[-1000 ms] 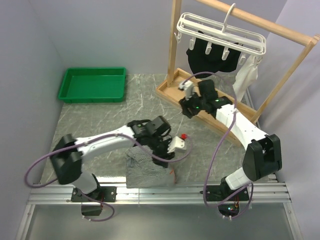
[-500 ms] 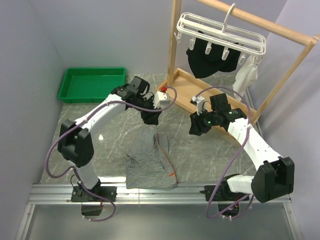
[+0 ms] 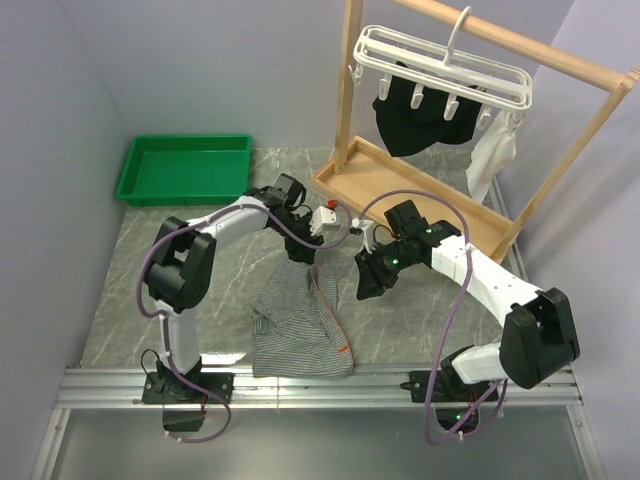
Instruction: Clip the underwear to the hanger
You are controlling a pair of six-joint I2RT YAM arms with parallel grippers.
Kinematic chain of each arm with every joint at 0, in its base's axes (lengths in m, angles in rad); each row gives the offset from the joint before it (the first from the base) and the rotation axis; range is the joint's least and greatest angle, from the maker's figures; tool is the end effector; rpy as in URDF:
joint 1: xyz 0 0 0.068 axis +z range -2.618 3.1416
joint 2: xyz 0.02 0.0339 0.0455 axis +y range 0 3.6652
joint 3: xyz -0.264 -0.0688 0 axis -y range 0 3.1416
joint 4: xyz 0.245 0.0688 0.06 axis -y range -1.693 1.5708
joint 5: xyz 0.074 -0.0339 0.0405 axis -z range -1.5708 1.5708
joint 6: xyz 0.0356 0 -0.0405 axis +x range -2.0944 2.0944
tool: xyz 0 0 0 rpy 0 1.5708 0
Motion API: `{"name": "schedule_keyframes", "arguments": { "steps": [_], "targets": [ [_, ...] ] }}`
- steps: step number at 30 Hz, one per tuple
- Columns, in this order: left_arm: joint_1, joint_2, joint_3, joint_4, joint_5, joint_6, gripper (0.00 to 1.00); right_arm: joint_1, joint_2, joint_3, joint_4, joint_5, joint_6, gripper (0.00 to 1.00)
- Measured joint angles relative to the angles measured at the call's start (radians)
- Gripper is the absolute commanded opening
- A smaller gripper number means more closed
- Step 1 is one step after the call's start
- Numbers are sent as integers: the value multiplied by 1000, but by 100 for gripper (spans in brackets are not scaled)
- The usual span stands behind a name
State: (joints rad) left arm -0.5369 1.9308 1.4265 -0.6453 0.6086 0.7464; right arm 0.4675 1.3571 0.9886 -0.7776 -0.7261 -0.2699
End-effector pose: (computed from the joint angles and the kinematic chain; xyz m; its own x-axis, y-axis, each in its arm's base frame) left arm 0.3322 -0.2214 0.2005 -0.1544 0.7402 -0.6544 0.9880 0.1129 -0.1054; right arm 0.2176 0.1363 0.2475 -0.6290 -0.5409 -0.5584 -0.7770 0.4151 0.4732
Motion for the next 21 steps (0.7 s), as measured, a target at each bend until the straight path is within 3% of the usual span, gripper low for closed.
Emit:
{"name": "schedule_keyframes", "arguments": {
  "steps": [8,15,21],
  "targets": [
    [-6,61,11,-7,31,10,50,1,0,-19,-11,10,0,44],
    [-24,99,11,-14,55,-8,13,1,-6,-28,-19,43,-5,52],
    [-18,122,66,-55,105,-43,1,14,-8,-26,-10,140,-6,56]
  ]
}}
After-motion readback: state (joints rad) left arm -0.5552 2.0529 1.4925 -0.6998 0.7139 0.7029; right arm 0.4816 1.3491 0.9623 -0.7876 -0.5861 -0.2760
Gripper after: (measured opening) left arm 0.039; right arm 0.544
